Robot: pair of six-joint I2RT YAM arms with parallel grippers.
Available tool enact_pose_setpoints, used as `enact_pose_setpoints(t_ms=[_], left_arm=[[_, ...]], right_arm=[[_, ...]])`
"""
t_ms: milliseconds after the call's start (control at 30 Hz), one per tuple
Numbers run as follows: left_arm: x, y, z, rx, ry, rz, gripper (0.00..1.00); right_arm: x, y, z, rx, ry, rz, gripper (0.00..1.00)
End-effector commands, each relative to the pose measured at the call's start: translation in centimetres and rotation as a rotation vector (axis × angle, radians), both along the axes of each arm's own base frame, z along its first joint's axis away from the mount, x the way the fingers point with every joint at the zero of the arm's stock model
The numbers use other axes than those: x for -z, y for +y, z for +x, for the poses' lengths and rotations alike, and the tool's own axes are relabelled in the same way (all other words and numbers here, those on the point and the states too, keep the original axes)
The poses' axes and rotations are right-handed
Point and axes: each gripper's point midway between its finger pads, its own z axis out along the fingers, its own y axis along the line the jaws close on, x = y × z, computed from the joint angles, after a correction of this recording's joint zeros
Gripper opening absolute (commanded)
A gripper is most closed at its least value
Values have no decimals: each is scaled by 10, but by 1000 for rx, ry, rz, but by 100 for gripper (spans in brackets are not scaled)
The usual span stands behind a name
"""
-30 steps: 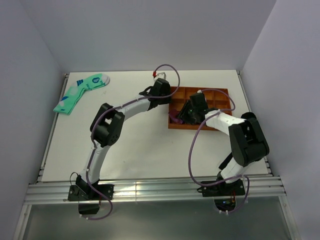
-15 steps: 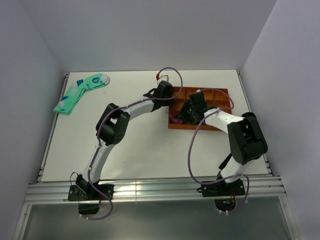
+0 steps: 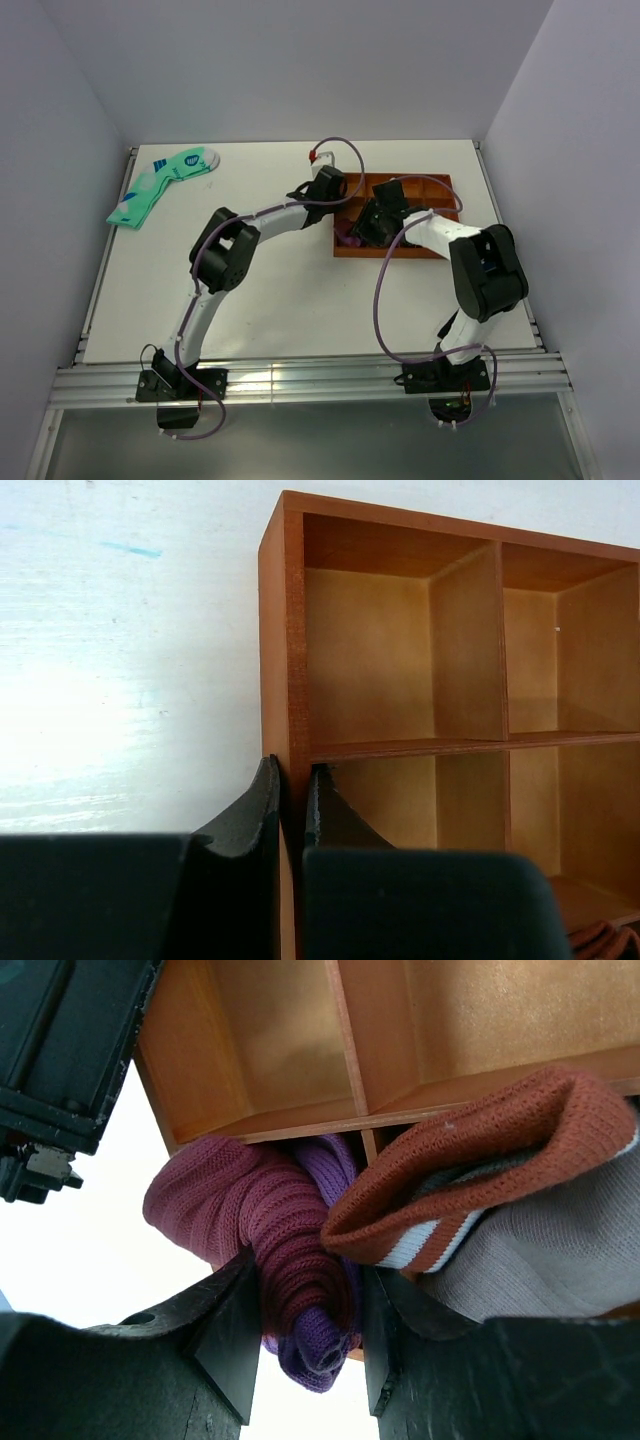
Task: Roll the socks
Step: Place the sock in the storage box.
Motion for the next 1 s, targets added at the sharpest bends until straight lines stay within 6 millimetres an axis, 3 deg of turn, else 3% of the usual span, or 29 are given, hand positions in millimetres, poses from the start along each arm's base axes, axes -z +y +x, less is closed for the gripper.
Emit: enact_pose_setpoints(t_ms=[0, 967], left_arm=[[11, 27, -10, -24, 59, 56, 0], [2, 58, -22, -66, 98, 110, 0]], right_arm=[[75, -58, -74, 75, 341, -297, 0], [108, -65, -96, 230, 433, -533, 0]])
